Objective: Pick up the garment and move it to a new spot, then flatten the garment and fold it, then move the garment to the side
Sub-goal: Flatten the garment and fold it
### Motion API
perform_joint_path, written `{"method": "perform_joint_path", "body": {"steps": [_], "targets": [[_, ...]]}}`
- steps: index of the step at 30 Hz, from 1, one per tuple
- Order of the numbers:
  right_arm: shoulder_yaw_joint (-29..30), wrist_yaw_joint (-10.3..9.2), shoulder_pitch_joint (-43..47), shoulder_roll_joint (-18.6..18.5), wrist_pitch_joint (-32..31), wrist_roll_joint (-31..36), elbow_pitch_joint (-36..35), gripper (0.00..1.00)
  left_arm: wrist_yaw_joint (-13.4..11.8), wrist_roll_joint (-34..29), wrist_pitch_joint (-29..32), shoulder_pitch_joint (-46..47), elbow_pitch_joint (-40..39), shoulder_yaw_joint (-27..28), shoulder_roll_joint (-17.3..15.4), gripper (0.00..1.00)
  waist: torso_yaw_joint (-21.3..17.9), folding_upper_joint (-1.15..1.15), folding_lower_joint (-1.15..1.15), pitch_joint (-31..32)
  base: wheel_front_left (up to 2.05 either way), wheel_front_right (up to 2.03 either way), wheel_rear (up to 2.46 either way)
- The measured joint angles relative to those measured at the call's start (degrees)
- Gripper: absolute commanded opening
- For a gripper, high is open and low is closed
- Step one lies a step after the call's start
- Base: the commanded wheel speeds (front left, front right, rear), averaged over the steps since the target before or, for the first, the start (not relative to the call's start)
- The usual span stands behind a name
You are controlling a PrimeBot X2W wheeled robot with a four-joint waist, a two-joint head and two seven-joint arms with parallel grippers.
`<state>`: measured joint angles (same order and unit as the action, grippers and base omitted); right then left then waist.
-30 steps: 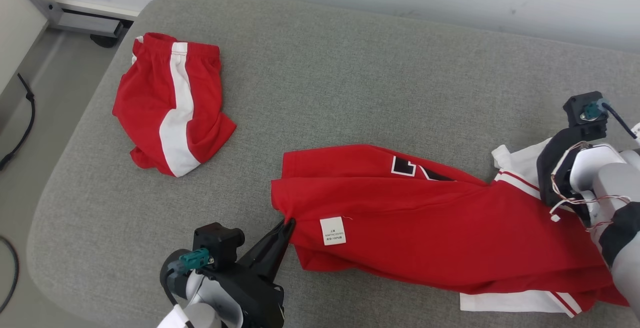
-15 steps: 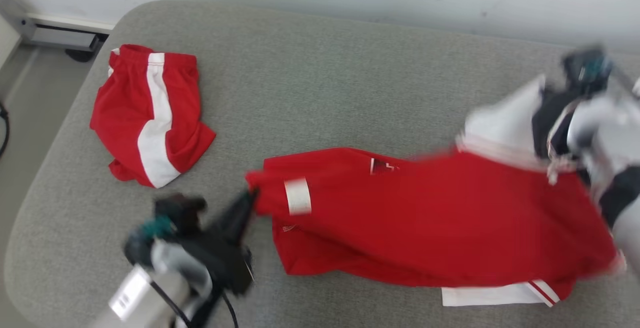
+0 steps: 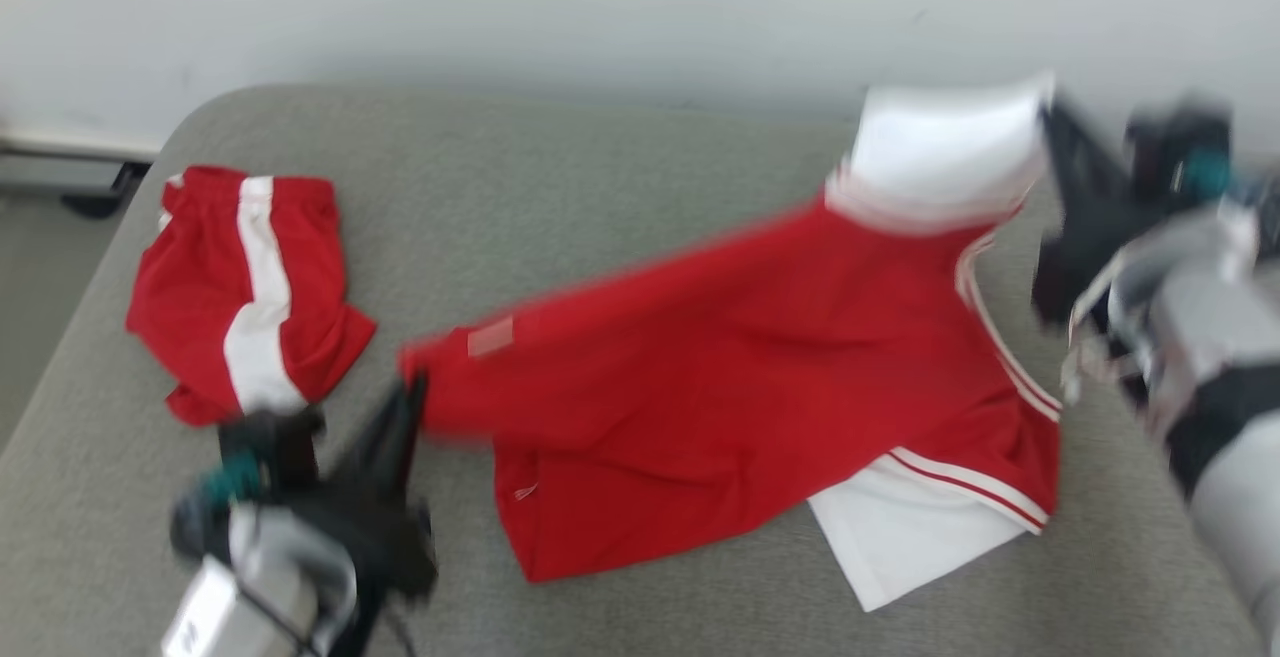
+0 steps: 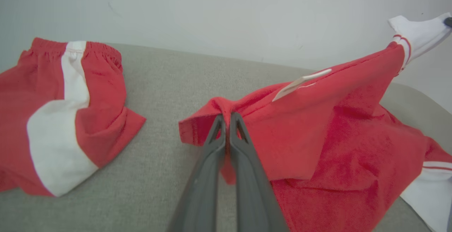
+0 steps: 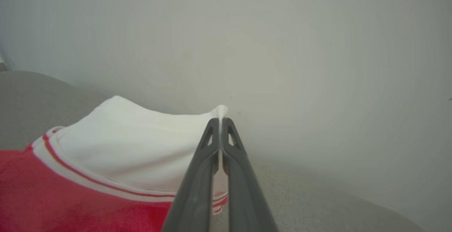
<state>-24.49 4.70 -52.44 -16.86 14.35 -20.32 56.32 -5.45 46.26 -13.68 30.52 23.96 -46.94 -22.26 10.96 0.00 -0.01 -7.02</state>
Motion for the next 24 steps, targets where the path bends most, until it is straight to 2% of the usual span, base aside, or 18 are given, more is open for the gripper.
{"method": "perform_joint_path", "body": {"steps": [4, 9, 18, 24], "targets": [[0.99, 0.43, 9.53, 0.04, 0.27, -2.05, 0.12, 0.00, -0.16, 0.63, -0.03, -7.78, 0.38, -1.21, -0.53, 0.00, -2.42, 0.00, 0.00, 1.75, 0.00, 0.00, 0.00], [2.66, 0.89, 18.25, 0.01, 0.27, -4.39, -0.69, 0.00, -0.60, 0.88, -0.05, -11.39, -0.02, -1.03, -0.66, 0.00, -5.47, 0.00, 0.00, 3.80, 0.00, 0.00, 0.00], [4.32, 1.75, 27.84, -0.37, 0.26, -6.93, -5.17, 0.00, -1.12, 0.76, -0.30, -14.95, -2.10, -1.31, -0.67, 0.00, -9.26, 0.00, 0.00, 7.21, 0.00, 0.00, 0.00], [4.52, 1.94, 33.77, -0.20, 0.26, -7.92, -6.46, 0.00, -1.16, 0.74, -0.30, -17.45, -2.32, -2.05, -0.18, 0.00, -10.32, 0.00, 0.00, 7.89, 0.00, 0.00, 0.00]]}}
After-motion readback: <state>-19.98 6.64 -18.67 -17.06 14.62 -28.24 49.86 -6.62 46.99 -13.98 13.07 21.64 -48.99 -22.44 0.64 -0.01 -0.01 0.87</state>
